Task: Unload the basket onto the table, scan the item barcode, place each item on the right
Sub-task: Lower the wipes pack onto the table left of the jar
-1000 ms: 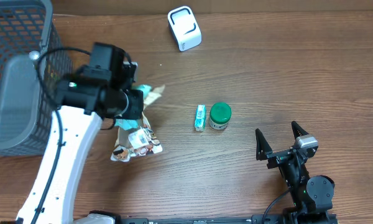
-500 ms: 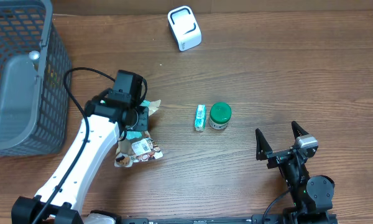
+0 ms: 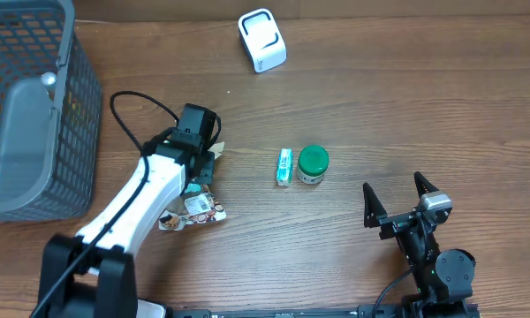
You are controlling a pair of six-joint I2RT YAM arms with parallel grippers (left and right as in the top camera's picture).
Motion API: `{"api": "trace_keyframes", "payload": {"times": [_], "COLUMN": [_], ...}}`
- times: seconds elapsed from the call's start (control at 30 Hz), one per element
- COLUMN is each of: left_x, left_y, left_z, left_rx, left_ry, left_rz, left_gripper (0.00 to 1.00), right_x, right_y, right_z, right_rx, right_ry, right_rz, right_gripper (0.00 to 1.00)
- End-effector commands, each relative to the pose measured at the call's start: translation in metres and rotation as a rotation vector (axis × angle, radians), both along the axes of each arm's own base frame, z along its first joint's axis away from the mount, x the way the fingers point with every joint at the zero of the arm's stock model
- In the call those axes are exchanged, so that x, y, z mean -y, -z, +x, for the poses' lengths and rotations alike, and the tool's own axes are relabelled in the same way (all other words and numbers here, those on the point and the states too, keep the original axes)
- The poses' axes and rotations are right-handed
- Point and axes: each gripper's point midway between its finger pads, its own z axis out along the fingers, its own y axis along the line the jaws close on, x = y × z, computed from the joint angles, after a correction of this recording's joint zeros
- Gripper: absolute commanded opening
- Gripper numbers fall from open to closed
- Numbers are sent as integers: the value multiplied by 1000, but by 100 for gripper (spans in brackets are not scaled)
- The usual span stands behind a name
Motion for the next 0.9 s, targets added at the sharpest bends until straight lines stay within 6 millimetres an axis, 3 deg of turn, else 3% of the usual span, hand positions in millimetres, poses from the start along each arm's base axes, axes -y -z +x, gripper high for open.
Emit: {"api": "trace_keyframes", "payload": {"times": [0.0, 0.13, 0.4, 0.6, 0.77, 0.87], "left_x": [-6, -6, 1, 11, 10, 4], "left_y": [15, 19, 21, 15, -8, -25], "left_z": [0, 0, -1, 2, 15, 28], "left_rx": [-30, -40, -51, -51, -22, 18], "left_ry": [14, 14, 24, 37, 17, -36], "left_rz": [63, 65, 26, -26, -37, -57], "left_gripper": [20, 31, 70, 76, 78, 72], "right_x": [2, 2, 2, 2, 2, 2], "right_y": [2, 2, 2, 2, 2, 2], "right_z": [1, 1, 1, 1, 1, 1], "right_rx": [2, 2, 2, 2, 2, 2], "right_ry": [13, 13, 13, 13, 13, 13], "right_rz": [-1, -1, -1, -1, -1, -1], "right_gripper": [100, 100, 100, 100, 100, 100]}}
